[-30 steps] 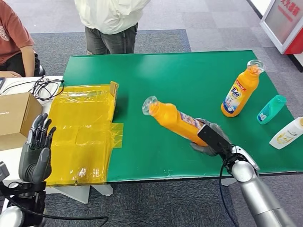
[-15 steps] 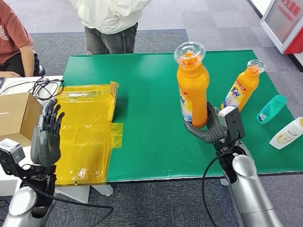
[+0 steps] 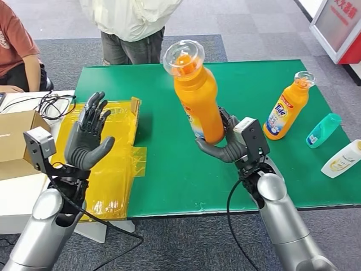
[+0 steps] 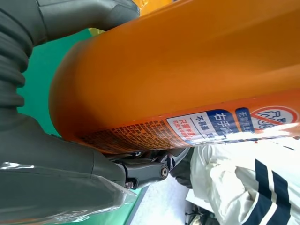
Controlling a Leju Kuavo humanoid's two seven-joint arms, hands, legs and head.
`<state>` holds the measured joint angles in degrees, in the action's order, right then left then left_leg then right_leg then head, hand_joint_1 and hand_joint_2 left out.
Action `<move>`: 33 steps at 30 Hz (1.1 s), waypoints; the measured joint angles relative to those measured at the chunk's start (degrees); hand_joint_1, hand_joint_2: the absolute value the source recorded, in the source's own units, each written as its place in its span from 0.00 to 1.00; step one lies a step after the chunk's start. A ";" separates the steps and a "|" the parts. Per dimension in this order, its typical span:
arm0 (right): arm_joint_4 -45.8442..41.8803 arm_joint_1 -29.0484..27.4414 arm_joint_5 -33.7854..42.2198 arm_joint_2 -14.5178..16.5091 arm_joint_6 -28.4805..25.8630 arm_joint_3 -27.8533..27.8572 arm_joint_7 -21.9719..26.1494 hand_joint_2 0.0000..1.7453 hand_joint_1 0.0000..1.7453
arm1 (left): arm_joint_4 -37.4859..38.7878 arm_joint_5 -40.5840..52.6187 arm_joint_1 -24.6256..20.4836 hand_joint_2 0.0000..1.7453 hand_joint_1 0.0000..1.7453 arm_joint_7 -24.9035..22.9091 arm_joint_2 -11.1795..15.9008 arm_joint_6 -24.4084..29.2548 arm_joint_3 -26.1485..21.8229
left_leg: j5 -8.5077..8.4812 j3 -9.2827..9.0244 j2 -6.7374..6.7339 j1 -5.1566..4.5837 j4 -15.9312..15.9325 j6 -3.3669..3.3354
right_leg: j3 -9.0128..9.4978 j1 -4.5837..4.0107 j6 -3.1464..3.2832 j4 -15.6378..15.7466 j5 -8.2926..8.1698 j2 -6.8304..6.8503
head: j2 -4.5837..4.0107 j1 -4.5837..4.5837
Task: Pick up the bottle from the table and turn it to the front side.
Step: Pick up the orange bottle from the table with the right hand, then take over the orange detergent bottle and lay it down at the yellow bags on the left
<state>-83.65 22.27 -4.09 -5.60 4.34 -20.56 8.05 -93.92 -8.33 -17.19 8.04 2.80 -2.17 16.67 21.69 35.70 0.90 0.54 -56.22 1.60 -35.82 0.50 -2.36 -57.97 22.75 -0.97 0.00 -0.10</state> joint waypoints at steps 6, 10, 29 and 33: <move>4.22 2.40 -1.77 2.22 -1.43 -2.01 0.23 1.00 1.00 | 1.26 -0.82 -5.55 1.00 0.00 -2.57 -1.65 -0.88 4.91 | -0.01 0.00 0.00 0.00 0.00 0.01 | 0.00 0.00 0.00 0.00 0.00 0.00 | 0.00 0.01; 6.67 4.15 -2.11 3.68 -1.64 -3.34 0.34 1.00 1.00 | 2.81 -1.75 -8.36 1.00 0.00 -3.81 -3.10 -1.37 7.81 | -0.01 0.00 0.00 0.00 0.00 0.01 | -0.01 0.00 0.00 -0.01 -0.01 0.00 | 0.00 0.01; 9.71 6.39 -5.43 6.48 -1.19 -10.53 0.97 1.00 1.00 | 6.64 -1.44 -15.02 1.00 0.00 -5.04 -5.80 0.00 12.94 | -0.01 0.01 -0.01 0.00 0.00 0.01 | -0.02 0.00 0.00 -0.02 0.00 -0.01 | 0.00 0.00; 8.91 6.35 -6.16 6.48 -1.25 -11.78 1.09 1.00 1.00 | 7.15 -0.49 -15.43 1.00 0.00 -5.46 -5.81 1.05 13.00 | -0.01 0.00 -0.01 0.00 0.00 0.01 | -0.02 0.00 0.00 -0.02 0.00 0.00 | 0.00 0.01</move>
<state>-74.74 28.62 -10.26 0.87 3.09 -32.34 9.15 -86.77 -8.82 -32.62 2.58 -3.02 -1.11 29.68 21.68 35.70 0.89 0.55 -56.23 1.61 -35.84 0.50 -2.37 -57.99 22.75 -0.97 0.00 -0.09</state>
